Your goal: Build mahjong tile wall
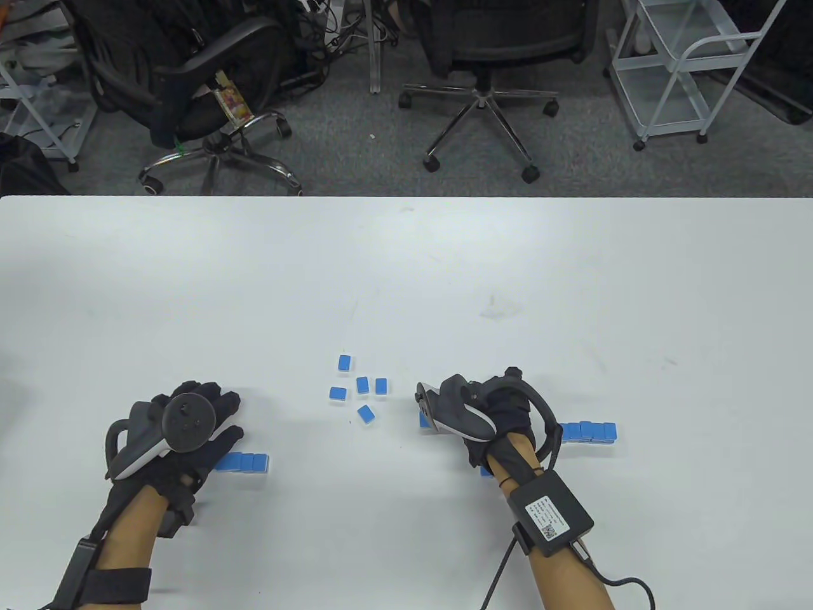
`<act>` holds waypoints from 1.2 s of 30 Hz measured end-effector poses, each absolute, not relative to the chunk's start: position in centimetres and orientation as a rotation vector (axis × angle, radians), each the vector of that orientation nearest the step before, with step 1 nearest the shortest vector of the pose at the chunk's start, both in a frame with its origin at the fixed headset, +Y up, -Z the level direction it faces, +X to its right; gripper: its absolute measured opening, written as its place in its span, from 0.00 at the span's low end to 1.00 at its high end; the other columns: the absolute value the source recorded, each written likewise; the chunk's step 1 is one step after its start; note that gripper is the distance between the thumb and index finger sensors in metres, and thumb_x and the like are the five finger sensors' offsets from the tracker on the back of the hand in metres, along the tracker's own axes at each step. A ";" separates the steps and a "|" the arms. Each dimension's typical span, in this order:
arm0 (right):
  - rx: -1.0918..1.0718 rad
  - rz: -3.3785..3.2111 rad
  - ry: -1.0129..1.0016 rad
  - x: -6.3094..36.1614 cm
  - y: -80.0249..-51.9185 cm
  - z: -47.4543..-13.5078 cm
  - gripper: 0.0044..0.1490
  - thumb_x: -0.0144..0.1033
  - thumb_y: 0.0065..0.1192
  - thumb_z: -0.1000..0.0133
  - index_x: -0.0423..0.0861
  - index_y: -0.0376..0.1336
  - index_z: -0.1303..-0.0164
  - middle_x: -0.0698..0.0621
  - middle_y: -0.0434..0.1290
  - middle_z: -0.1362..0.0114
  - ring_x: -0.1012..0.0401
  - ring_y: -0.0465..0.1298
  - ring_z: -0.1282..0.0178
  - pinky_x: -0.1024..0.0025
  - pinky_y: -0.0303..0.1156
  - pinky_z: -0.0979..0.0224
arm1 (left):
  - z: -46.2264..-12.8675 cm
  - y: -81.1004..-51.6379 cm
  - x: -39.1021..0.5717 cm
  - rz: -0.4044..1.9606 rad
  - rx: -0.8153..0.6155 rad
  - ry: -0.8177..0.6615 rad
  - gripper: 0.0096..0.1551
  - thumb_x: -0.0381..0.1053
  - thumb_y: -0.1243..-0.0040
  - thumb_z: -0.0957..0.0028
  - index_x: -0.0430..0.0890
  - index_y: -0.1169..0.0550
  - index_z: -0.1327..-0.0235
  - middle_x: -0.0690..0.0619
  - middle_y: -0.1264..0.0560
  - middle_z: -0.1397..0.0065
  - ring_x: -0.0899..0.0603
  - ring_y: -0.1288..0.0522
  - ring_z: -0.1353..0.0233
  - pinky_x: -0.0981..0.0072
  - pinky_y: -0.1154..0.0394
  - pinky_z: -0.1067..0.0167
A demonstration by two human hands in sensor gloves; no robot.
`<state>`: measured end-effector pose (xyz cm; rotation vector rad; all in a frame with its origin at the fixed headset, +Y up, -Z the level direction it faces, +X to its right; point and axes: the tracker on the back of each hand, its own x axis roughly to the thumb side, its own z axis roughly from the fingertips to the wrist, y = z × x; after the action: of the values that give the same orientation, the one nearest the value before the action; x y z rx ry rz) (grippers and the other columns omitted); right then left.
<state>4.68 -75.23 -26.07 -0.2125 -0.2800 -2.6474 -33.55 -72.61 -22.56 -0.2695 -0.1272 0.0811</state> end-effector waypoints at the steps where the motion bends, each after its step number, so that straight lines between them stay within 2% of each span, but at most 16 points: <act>1: -0.215 -2.648 -0.280 4.7 -75.3 -26.1 0.36 0.50 0.75 0.66 0.57 0.69 0.45 0.60 0.83 0.43 0.57 0.81 0.36 0.44 0.63 0.21 | -22.6 -72.6 -33.5 0.081 -0.269 -0.127 0.37 0.67 0.51 0.48 0.61 0.34 0.22 0.53 0.42 0.13 0.38 0.47 0.13 0.32 0.51 0.20; 4: -0.218 -2.646 -0.283 4.5 -75.6 -26.1 0.36 0.50 0.75 0.66 0.56 0.69 0.45 0.59 0.83 0.42 0.57 0.80 0.36 0.43 0.63 0.21 | -22.6 -72.6 -33.6 0.082 -0.269 -0.127 0.37 0.67 0.51 0.48 0.61 0.34 0.22 0.53 0.42 0.13 0.38 0.47 0.13 0.32 0.51 0.20; 7: -0.219 -2.629 -0.302 4.0 -75.0 -25.7 0.41 0.52 0.72 0.64 0.56 0.64 0.38 0.57 0.80 0.37 0.54 0.77 0.32 0.42 0.60 0.21 | -22.6 -72.6 -33.6 0.081 -0.269 -0.127 0.37 0.67 0.51 0.48 0.61 0.34 0.22 0.53 0.42 0.13 0.38 0.47 0.13 0.32 0.51 0.20; 10: -0.291 -2.654 -0.155 2.4 -73.8 -24.9 0.42 0.52 0.71 0.63 0.56 0.62 0.36 0.55 0.79 0.36 0.52 0.76 0.31 0.41 0.60 0.21 | -22.6 -72.6 -33.6 0.083 -0.272 -0.126 0.37 0.67 0.51 0.48 0.61 0.34 0.23 0.53 0.42 0.13 0.38 0.47 0.13 0.32 0.51 0.20; 14: -0.464 -2.610 -0.030 -2.1 -73.1 -23.5 0.42 0.51 0.71 0.63 0.56 0.62 0.36 0.55 0.79 0.36 0.53 0.77 0.31 0.41 0.60 0.21 | -22.5 -72.6 -33.5 0.082 -0.270 -0.127 0.37 0.67 0.51 0.48 0.61 0.34 0.23 0.53 0.42 0.13 0.38 0.48 0.13 0.32 0.51 0.20; 19: -0.604 -2.463 0.060 -8.2 -75.0 -22.6 0.47 0.52 0.69 0.63 0.53 0.58 0.32 0.55 0.77 0.33 0.52 0.75 0.30 0.41 0.59 0.20 | -22.5 -72.6 -33.5 0.080 -0.267 -0.130 0.37 0.67 0.51 0.48 0.61 0.34 0.23 0.53 0.42 0.14 0.38 0.47 0.13 0.33 0.51 0.20; 23: -0.613 -2.366 0.071 -11.6 -76.7 -22.8 0.45 0.51 0.69 0.62 0.52 0.59 0.33 0.55 0.78 0.35 0.52 0.76 0.31 0.41 0.59 0.21 | -22.6 -72.6 -33.5 0.086 -0.270 -0.133 0.37 0.67 0.51 0.48 0.61 0.34 0.23 0.53 0.42 0.13 0.38 0.47 0.13 0.32 0.51 0.20; 30: -0.626 -2.348 0.072 -12.1 -77.1 -21.8 0.35 0.46 0.71 0.62 0.51 0.69 0.42 0.58 0.84 0.46 0.56 0.83 0.40 0.45 0.64 0.23 | -22.6 -72.5 -33.5 0.093 -0.263 -0.137 0.37 0.67 0.51 0.48 0.61 0.34 0.22 0.53 0.42 0.13 0.38 0.47 0.13 0.32 0.51 0.20; 36: -0.661 -2.416 -0.039 -9.6 -76.0 -20.7 0.36 0.51 0.71 0.63 0.48 0.70 0.45 0.56 0.85 0.51 0.55 0.83 0.42 0.43 0.64 0.23 | -22.6 -72.5 -33.5 0.090 -0.262 -0.137 0.37 0.67 0.51 0.48 0.61 0.34 0.22 0.53 0.42 0.13 0.38 0.47 0.13 0.33 0.51 0.20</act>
<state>-9.57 -76.00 -20.74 -0.6612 -0.0386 -2.4156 -33.51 -72.53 -22.57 -0.2619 -0.1372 0.0904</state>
